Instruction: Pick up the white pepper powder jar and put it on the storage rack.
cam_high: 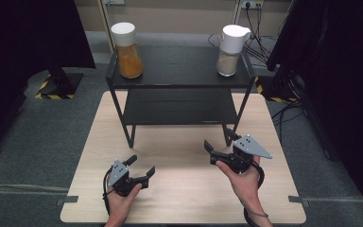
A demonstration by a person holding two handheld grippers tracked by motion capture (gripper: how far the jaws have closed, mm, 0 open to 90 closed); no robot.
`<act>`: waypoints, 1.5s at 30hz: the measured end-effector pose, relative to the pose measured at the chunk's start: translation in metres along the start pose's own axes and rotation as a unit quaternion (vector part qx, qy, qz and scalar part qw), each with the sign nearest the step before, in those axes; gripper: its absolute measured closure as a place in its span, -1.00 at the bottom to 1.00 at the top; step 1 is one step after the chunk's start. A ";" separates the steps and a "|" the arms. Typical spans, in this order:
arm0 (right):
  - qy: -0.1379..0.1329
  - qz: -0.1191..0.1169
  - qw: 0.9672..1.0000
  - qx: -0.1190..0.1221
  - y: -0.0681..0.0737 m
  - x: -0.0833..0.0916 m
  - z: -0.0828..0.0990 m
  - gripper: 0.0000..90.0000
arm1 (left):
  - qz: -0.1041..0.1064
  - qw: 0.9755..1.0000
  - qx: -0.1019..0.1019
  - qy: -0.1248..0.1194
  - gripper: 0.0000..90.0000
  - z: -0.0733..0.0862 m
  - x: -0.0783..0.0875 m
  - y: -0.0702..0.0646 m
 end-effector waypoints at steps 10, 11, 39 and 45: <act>0.011 0.002 1.000 -0.006 -0.005 0.004 0.020 -0.80 | 0.000 1.000 -0.001 -0.001 -0.81 0.000 0.000 0.000; 0.013 0.002 1.000 -0.007 -0.006 0.005 0.022 -0.80 | 0.000 1.000 -0.001 0.000 -0.81 0.000 0.000 0.000; 0.026 0.002 0.999 -0.019 -0.009 0.006 0.058 -0.80 | -0.001 1.000 0.000 -0.002 -0.81 0.000 0.000 0.000; 0.031 0.005 0.999 -0.020 -0.010 0.006 0.062 -0.80 | -0.001 1.000 0.000 -0.002 -0.81 0.000 0.000 0.000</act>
Point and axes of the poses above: each handheld gripper's, and its own axes: x roughly backward along the jaws, z roughly out of its underside, y roughly to its left, the point moved 9 cm from there along -x, roughly forward along the jaws, and after that the axes turned 7 degrees about y, right-handed, at the moved point
